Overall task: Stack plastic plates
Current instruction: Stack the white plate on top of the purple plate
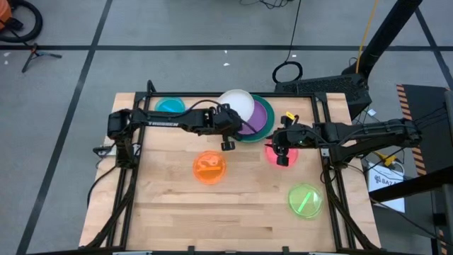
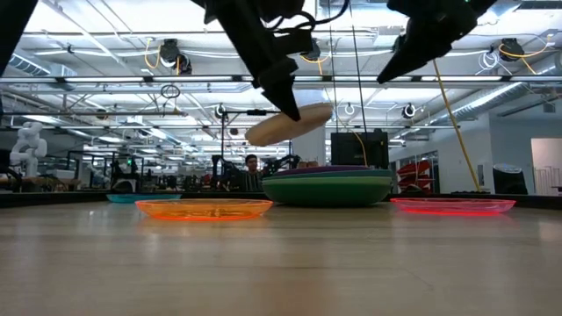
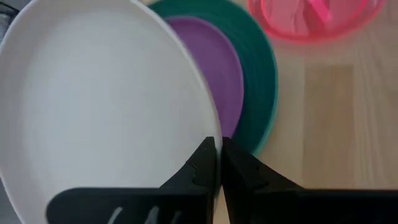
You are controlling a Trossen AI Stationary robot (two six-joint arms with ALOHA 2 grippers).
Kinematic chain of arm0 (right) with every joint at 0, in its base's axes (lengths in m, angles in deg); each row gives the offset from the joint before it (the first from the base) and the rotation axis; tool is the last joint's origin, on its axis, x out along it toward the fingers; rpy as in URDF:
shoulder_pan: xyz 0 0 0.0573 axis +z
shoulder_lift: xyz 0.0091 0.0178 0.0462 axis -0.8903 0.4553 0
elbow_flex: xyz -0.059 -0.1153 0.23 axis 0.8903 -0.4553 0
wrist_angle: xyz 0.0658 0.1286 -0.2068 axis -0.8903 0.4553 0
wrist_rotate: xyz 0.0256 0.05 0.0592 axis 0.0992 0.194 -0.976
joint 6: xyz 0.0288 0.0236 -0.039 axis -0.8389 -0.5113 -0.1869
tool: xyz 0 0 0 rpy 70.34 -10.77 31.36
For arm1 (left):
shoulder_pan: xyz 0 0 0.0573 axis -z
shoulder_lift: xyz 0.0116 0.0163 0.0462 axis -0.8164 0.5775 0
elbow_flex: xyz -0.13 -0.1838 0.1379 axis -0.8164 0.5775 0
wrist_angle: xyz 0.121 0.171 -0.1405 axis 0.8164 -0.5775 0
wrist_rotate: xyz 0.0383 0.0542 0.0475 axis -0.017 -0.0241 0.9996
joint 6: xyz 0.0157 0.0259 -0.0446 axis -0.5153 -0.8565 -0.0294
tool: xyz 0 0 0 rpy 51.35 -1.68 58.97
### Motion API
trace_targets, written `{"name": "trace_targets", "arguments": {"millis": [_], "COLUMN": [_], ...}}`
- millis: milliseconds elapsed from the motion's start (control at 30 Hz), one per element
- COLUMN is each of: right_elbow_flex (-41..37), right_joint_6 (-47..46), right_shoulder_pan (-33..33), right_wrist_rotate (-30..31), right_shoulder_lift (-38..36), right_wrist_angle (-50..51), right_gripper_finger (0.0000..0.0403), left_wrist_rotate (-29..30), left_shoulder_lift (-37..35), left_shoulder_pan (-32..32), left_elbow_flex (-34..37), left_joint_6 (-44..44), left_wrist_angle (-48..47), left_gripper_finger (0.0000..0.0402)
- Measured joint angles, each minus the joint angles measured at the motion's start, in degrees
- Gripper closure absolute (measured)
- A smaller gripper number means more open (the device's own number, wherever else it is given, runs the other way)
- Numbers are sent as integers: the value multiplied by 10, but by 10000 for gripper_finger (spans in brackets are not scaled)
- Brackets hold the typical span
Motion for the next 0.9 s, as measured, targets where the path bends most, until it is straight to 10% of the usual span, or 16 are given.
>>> {"name": "trace_targets", "arguments": {"millis": [900], "right_elbow_flex": [-84], "right_joint_6": [19], "right_shoulder_pan": [0], "right_wrist_rotate": [1], "right_shoulder_lift": [-139], "right_wrist_angle": [-57], "right_gripper_finger": [294], "left_wrist_rotate": [-120], "left_shoulder_lift": [90], "left_shoulder_pan": [-43], "left_elbow_flex": [-19], "left_joint_6": [-6], "left_wrist_angle": [106], "left_gripper_finger": [387]}}
